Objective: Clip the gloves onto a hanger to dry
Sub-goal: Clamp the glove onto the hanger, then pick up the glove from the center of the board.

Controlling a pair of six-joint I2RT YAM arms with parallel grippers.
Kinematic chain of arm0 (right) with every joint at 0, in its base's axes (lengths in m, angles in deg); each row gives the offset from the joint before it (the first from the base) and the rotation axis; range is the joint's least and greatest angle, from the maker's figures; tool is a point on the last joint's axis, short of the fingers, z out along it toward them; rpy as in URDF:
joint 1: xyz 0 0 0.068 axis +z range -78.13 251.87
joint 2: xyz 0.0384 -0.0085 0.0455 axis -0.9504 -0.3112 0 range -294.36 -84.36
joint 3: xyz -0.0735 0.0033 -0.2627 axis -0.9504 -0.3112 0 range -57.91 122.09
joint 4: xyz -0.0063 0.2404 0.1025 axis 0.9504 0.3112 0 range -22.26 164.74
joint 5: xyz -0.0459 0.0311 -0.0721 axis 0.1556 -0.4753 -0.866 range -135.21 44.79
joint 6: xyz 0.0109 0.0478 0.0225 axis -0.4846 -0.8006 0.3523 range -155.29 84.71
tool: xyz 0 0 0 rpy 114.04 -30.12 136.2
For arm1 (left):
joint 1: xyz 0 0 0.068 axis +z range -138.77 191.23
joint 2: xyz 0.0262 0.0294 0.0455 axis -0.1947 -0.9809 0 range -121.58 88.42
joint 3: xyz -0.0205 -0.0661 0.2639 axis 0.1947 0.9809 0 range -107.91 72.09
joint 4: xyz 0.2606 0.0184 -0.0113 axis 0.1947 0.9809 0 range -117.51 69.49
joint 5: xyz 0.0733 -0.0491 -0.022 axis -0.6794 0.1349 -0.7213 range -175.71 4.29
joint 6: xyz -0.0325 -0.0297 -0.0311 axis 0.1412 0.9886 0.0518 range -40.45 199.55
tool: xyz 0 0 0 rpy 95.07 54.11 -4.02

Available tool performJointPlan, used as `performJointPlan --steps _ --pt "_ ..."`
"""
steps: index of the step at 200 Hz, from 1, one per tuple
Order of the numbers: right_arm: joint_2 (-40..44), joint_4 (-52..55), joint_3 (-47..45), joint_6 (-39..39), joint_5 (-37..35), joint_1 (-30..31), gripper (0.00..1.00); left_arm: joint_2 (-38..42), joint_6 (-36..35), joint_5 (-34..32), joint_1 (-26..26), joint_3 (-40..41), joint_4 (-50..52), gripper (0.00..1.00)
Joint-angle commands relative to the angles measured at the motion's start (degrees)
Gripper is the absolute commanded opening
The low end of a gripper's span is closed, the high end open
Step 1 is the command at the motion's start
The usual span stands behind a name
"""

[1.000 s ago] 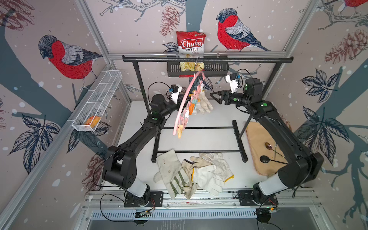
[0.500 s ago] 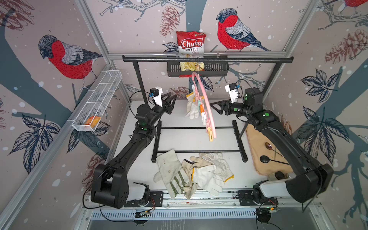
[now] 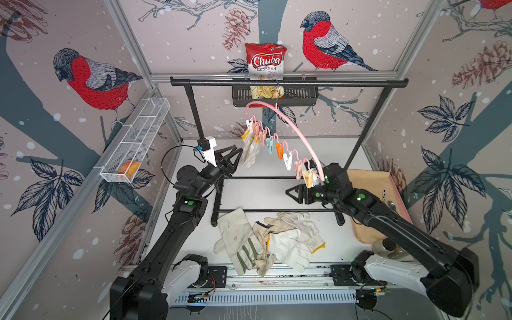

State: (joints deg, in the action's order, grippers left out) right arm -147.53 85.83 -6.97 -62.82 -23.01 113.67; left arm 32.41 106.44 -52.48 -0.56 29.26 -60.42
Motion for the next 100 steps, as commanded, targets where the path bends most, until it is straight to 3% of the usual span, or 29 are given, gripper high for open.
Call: performJointPlan --steps 1,19,54,100 --pt "-0.31 -1.12 -3.07 -3.50 -5.33 5.57 0.65 4.23 0.56 1.56 0.17 0.16 11.03 0.43" --pt "-2.59 -1.92 -4.58 -3.40 -6.02 9.62 0.65 9.64 0.71 -4.60 0.19 0.52 20.06 0.43" --pt "-14.66 -1.41 2.76 2.80 -4.72 13.43 0.64 20.68 8.23 -25.78 0.21 0.81 41.60 0.40" --pt "-33.24 4.31 15.68 11.66 -4.30 17.55 0.61 29.49 13.41 -31.69 0.18 3.07 49.67 0.42"
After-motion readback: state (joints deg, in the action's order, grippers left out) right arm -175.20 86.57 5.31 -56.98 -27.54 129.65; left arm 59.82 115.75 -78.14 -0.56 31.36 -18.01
